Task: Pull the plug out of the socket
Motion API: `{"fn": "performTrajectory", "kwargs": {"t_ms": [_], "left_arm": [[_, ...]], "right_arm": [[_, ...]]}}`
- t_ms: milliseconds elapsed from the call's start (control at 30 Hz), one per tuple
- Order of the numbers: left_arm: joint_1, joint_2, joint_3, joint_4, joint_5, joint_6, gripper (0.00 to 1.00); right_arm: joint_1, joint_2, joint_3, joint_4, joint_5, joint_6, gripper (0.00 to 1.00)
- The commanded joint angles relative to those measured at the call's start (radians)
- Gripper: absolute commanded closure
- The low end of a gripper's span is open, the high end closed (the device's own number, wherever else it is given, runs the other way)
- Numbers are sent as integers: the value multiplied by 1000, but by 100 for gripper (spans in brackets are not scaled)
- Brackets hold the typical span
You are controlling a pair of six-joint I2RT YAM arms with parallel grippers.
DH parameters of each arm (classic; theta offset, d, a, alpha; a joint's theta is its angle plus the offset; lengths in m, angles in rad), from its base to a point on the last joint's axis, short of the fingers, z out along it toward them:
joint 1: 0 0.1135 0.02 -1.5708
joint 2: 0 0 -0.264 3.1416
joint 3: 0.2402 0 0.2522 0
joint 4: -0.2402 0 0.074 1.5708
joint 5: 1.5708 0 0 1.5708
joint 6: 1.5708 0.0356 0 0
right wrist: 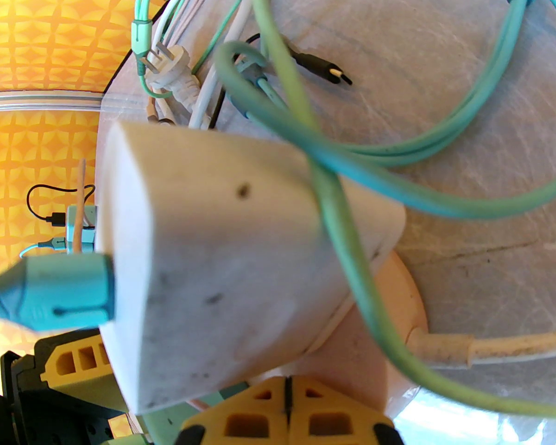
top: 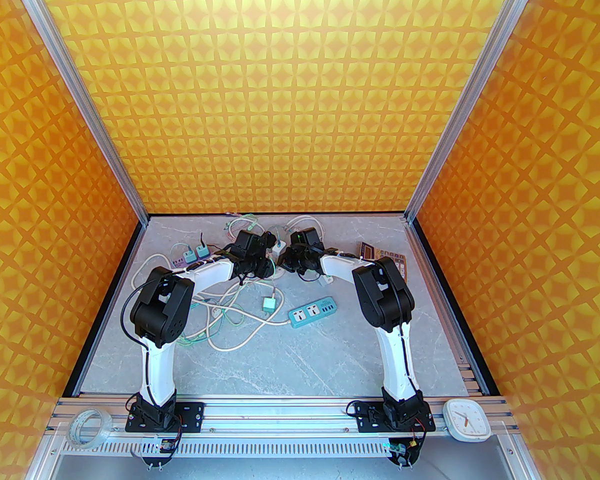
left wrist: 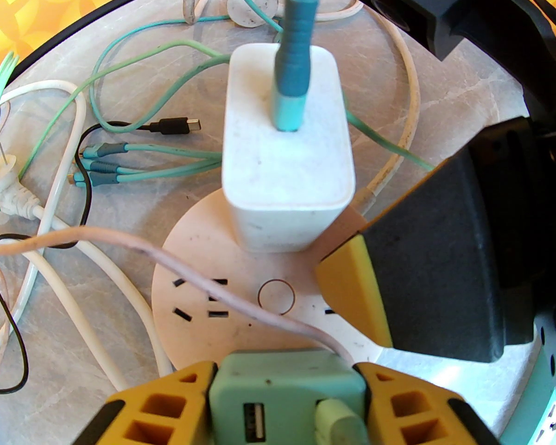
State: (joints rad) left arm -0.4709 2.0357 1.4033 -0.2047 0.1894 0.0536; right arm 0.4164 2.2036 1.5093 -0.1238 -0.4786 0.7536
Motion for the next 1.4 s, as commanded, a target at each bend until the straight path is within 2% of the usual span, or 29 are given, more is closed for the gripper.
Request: {"fn": "performTrajectory", "kwargs": {"t_ms": [0, 267, 400, 600, 700, 867, 1000, 1267, 1367], "left_arm": [[4, -2, 6, 8, -11, -16, 72], [-4, -13, 21, -4, -5, -37, 72], [-56, -2, 50, -50, -113, 29, 71], [-54, 0, 54, -59, -117, 15, 71], [-35, -6, 58, -60, -100, -15, 72], [10, -11, 60, -56, -5, -79, 72], [12, -8, 70, -62, 5, -77, 72], [-54, 0, 94, -102, -120, 16, 72], [-64, -3, 89, -95, -133, 30, 72]], "right_arm": [[-5, 57, 14, -123, 47, -19, 100], [-5, 65, 37, -216, 100, -20, 100], [-5, 75, 46, -232, 108, -23, 100], [-5, 83, 48, -238, 105, -34, 100], [-5, 85, 51, -246, 111, -42, 100], [-5, 90, 54, -252, 113, -50, 100], [-4, 90, 61, -265, 117, -59, 100], [-4, 92, 68, -275, 121, -61, 100], [-3, 94, 68, -276, 123, -60, 100]]}}
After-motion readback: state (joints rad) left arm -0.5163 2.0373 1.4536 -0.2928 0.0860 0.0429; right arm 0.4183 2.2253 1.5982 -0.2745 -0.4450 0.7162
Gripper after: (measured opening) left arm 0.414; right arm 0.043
